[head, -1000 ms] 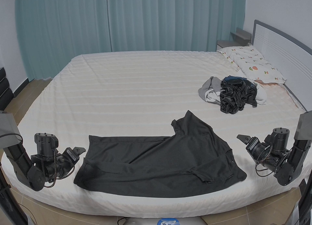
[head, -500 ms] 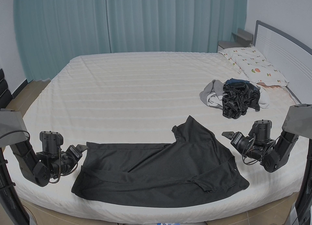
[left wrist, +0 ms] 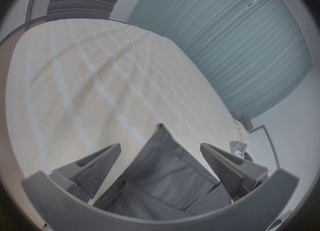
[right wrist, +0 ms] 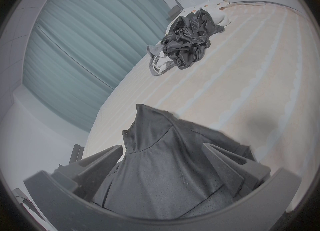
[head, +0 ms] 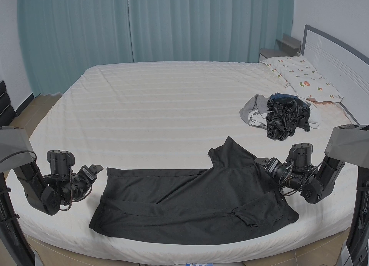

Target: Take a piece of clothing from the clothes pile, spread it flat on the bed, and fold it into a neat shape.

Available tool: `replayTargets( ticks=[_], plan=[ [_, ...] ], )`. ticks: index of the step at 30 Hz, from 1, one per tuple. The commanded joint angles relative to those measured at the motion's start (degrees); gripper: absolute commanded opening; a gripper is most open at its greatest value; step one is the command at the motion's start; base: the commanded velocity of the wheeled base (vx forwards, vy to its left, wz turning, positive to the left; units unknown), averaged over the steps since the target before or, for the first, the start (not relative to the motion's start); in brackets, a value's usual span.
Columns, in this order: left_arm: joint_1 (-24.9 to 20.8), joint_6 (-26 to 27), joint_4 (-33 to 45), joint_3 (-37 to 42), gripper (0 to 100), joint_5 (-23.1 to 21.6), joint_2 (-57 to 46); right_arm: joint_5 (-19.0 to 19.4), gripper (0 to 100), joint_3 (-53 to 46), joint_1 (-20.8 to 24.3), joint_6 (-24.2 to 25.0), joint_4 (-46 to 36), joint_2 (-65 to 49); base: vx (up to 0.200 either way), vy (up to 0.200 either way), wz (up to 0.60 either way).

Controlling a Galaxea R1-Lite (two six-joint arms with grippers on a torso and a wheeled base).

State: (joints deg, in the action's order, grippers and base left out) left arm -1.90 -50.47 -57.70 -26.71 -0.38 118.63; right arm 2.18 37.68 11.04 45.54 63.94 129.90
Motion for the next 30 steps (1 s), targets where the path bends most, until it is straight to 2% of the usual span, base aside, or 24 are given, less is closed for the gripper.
replayTargets(
  ticks=[1,4,7,8,9,13,18,30],
  plan=[
    [-0.6,0.4,0.0,-3.8,100,-0.2,3.1,0.0,100,0.3,-0.1,0.0,0.0,0.4,0.000,0.000,0.00],
    [-1.5,1.8,3.9,-8.8,100,-2.9,5.4,0.1,100,0.3,-0.1,-0.7,0.5,0.4,0.000,0.000,0.00],
    [-1.5,2.7,11.6,-15.3,100,-8.9,6.2,0.4,100,-0.1,-0.1,-1.4,0.7,0.2,0.000,0.000,0.00],
    [-1.5,3.0,12.3,-16.2,100,-9.5,6.4,0.4,100,-0.1,-0.1,-1.5,0.7,0.2,0.000,0.000,0.00],
    [-1.3,5.5,14.5,-19.0,100,-11.1,7.4,0.5,100,-0.2,-0.3,-2.1,0.7,-0.1,0.000,0.000,0.00],
    [-0.9,14.7,17.0,-22.0,100,-11.6,10.6,0.7,100,-0.2,-0.7,-3.9,0.7,0.1,0.000,0.000,0.00],
    [-0.9,20.6,17.3,-23.7,100,-11.3,13.1,2.4,100,-0.4,-1.0,-5.2,0.7,0.1,0.000,0.000,0.00],
    [-0.9,23.0,17.2,-23.3,100,-9.3,12.9,2.9,100,-0.4,-2.3,-7.0,0.0,-2.7,0.000,0.000,0.00]
  ],
)
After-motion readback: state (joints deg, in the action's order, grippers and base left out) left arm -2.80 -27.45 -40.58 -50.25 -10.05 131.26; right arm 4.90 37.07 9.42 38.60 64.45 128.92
